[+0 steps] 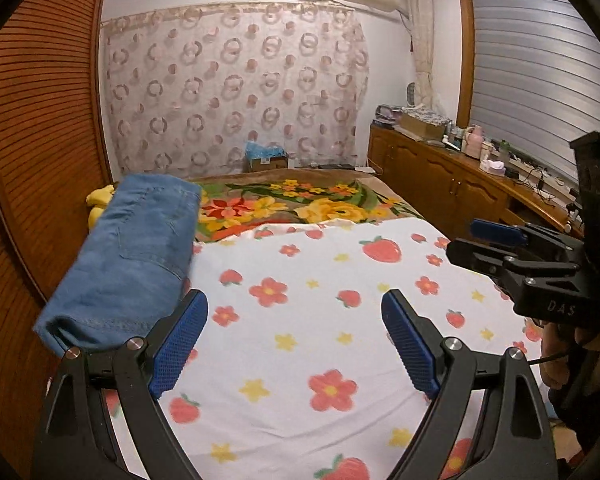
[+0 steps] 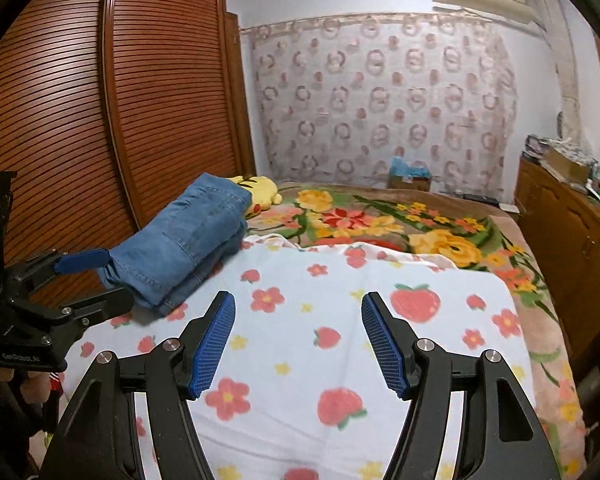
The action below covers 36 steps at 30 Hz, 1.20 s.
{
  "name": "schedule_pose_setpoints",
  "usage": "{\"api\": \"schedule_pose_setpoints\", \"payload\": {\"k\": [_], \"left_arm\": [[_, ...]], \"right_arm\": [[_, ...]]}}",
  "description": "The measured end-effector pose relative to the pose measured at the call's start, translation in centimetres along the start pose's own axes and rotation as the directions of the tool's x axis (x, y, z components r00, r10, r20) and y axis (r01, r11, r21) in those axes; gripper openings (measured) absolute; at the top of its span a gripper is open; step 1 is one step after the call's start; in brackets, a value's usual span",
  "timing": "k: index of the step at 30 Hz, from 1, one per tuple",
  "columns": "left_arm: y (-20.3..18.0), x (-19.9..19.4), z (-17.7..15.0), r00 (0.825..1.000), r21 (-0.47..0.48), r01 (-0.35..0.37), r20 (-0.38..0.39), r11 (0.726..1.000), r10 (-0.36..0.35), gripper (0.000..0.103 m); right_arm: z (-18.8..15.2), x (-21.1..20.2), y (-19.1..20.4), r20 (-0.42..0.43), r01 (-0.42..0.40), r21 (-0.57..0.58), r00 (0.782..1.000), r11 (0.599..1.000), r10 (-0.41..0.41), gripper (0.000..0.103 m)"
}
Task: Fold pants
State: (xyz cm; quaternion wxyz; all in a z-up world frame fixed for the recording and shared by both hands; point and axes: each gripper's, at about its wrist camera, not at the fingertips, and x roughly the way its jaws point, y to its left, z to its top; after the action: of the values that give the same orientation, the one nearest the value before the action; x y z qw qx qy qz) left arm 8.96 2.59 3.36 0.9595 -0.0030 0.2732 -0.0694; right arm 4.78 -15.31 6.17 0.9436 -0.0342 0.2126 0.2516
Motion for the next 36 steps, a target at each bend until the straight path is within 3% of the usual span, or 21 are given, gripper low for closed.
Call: {"api": "schedule_pose_setpoints", "payload": {"k": [5,14,36], "left_arm": [[-1.7,-0.8,-1.2,1.000,0.005,0.004,-0.004,1.000,-0.004,0.089],[-3.4,-4.0,-2.2,0.999,0.010,-0.017,0.029,1.000,0.016,0.089],[-4.5,-9.1,-2.3,0.993,0.002,-0.050,0.110,0.999,0.050,0.089]], "right_arm": [[-1.2,-1.8,1.1,0.010,0.036,0.015,0.999,0.999,-0.036,0.068],[-2.7,-5.5,3.4,0.050,0.107,0.044,0.993,0.993,-0.109,0.082],[-5.8,-11.6,7.2,0.141,0.178,0.066,0.972,0.982,-0.186,0.083]]}}
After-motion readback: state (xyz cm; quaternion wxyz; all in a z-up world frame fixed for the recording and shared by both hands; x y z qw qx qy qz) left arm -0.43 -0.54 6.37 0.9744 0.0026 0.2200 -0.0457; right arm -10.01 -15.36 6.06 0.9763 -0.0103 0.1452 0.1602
